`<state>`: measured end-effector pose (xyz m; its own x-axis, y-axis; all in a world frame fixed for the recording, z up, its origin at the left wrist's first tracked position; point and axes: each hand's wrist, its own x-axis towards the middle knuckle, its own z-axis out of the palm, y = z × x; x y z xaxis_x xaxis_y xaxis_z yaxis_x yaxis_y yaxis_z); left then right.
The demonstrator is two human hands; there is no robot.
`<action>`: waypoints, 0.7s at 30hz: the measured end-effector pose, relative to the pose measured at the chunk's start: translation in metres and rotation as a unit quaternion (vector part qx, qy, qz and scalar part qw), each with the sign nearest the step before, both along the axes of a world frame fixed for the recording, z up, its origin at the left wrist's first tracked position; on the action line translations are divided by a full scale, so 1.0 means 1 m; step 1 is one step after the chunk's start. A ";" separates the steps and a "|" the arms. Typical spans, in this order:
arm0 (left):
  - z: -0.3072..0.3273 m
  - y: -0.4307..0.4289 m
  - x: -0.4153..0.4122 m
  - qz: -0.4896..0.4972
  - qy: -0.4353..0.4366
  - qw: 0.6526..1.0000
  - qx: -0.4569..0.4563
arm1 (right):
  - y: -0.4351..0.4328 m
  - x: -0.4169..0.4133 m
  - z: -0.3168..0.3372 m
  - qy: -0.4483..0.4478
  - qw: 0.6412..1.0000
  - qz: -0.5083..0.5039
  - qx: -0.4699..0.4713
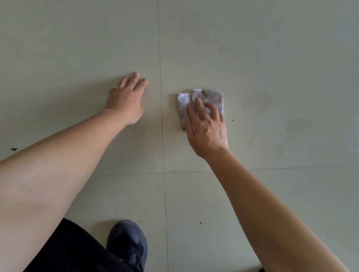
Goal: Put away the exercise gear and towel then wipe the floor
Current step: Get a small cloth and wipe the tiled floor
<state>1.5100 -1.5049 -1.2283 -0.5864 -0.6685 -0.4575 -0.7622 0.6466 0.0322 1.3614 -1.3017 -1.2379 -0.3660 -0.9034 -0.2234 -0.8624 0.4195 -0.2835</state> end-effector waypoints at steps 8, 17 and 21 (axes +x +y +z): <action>0.023 0.000 -0.017 0.034 -0.028 0.997 0.062 | 0.071 0.023 -0.001 -0.014 0.965 0.255 -0.058; 0.035 0.010 -0.050 0.145 -0.029 0.984 0.096 | 0.062 -0.002 0.043 -0.006 0.978 -0.075 0.194; 0.040 0.004 -0.074 0.172 0.014 0.980 0.103 | 0.051 0.031 0.041 -0.028 0.976 -0.011 0.217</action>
<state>1.4362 -1.5006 -1.1879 -0.3564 -0.7247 -0.5897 -0.9310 0.3285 0.1590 1.3919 -1.2503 -1.1973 -0.3609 -0.7113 -0.6031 -0.8399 0.5290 -0.1212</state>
